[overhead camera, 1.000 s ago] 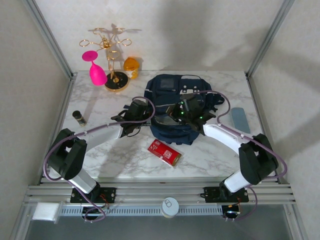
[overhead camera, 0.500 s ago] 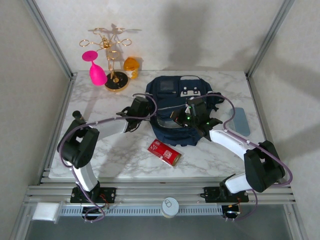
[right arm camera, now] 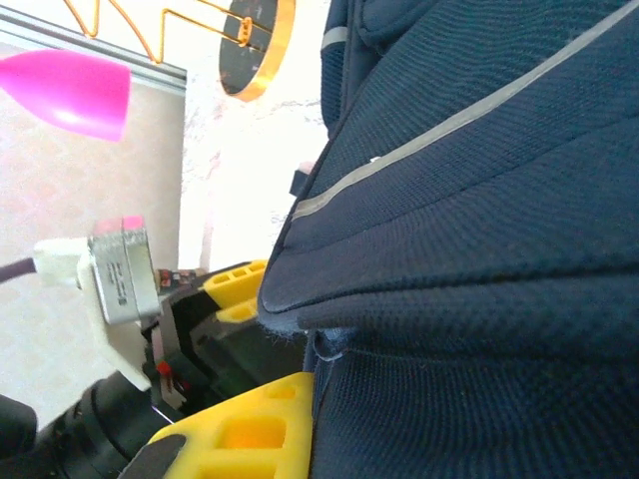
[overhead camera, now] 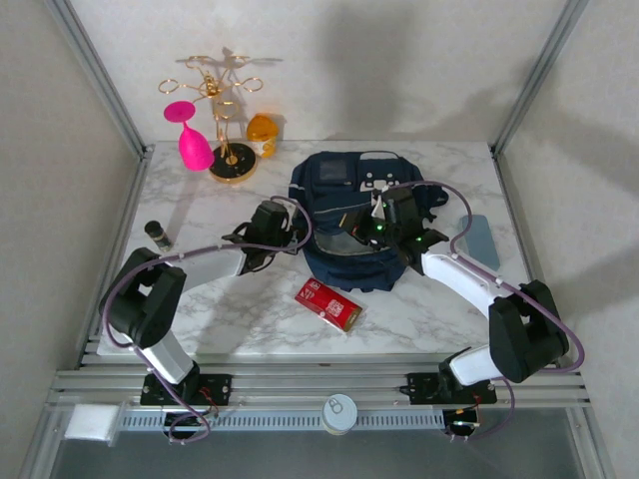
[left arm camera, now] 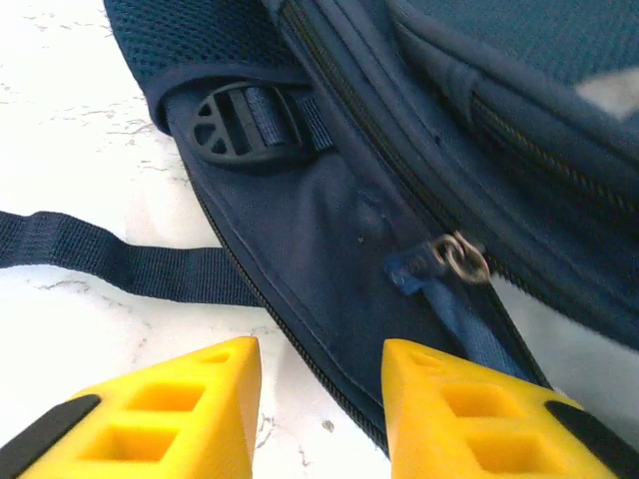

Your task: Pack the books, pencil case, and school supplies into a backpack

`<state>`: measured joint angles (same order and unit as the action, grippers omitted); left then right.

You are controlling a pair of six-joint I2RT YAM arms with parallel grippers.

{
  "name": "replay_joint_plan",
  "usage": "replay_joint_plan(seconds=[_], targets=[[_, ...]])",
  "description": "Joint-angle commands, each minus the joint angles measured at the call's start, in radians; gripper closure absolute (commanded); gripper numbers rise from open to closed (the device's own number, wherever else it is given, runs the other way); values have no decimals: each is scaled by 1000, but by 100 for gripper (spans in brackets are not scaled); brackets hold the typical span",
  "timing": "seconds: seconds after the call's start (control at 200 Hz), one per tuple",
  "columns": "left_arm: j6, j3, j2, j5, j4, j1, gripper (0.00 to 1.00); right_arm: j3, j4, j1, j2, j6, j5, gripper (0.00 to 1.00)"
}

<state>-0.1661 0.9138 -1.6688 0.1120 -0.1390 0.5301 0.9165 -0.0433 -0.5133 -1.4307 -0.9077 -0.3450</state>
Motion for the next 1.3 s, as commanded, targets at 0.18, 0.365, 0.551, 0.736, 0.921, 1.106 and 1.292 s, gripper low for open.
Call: replay_joint_plan(seconds=[0.18, 0.365, 0.551, 0.736, 0.921, 1.106, 1.292], targets=[[100, 48, -43, 74, -82, -2, 59, 58, 7, 17, 56, 7, -107, 100], [105, 91, -97, 35, -132, -5, 64, 36, 2, 21, 57, 16, -125, 100], [69, 151, -153, 16, -173, -28, 66, -12, -31, 21, 58, 15, -154, 100], [30, 219, -224, 2, -117, -47, 66, -16, -28, 22, 32, 38, -161, 95], [-55, 129, -129, -48, -82, -48, 61, 13, 163, 22, 70, 113, -54, 42], [-212, 54, -16, -64, 12, -44, 57, -39, 443, 24, 239, 119, 160, 14], [-338, 18, 72, -25, 49, 19, 52, -91, 588, 169, 397, 154, 251, 1]])
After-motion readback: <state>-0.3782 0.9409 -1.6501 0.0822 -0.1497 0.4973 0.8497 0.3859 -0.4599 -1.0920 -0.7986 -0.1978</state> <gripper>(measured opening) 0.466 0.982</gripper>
